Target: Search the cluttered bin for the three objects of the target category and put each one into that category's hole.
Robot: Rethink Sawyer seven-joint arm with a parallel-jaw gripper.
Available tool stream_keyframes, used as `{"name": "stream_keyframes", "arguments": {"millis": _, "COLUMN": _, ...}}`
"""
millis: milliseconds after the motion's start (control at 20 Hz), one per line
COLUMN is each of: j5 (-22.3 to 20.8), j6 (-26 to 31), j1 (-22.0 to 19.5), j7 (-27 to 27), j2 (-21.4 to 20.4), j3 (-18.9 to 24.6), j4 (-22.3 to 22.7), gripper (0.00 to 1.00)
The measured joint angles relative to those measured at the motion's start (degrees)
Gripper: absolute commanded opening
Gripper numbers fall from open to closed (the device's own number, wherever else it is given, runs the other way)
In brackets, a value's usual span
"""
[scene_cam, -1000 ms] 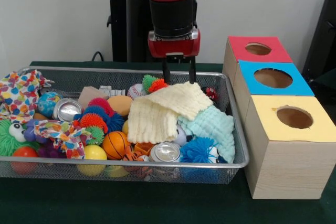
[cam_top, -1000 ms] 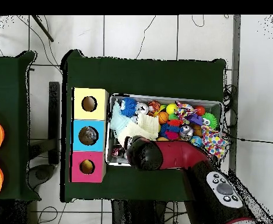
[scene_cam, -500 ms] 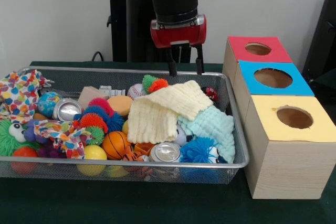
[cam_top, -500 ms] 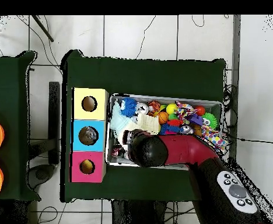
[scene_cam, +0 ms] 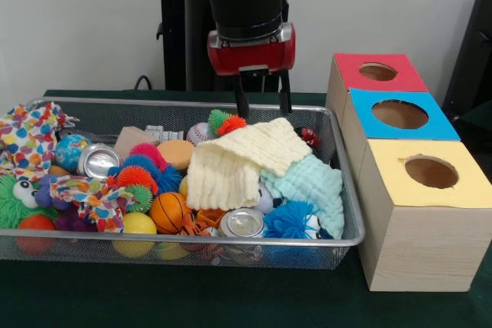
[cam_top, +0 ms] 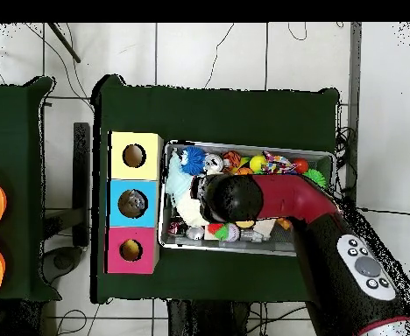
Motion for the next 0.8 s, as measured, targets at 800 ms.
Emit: {"name": "stream_keyframes", "arguments": {"millis": 800, "j5": -4.47, "j6": 4.43, "j1": 4.86, "j7": 0.00, "j2": 16.09, "j3": 0.53, "j4": -27.37, "gripper": 1.00}}
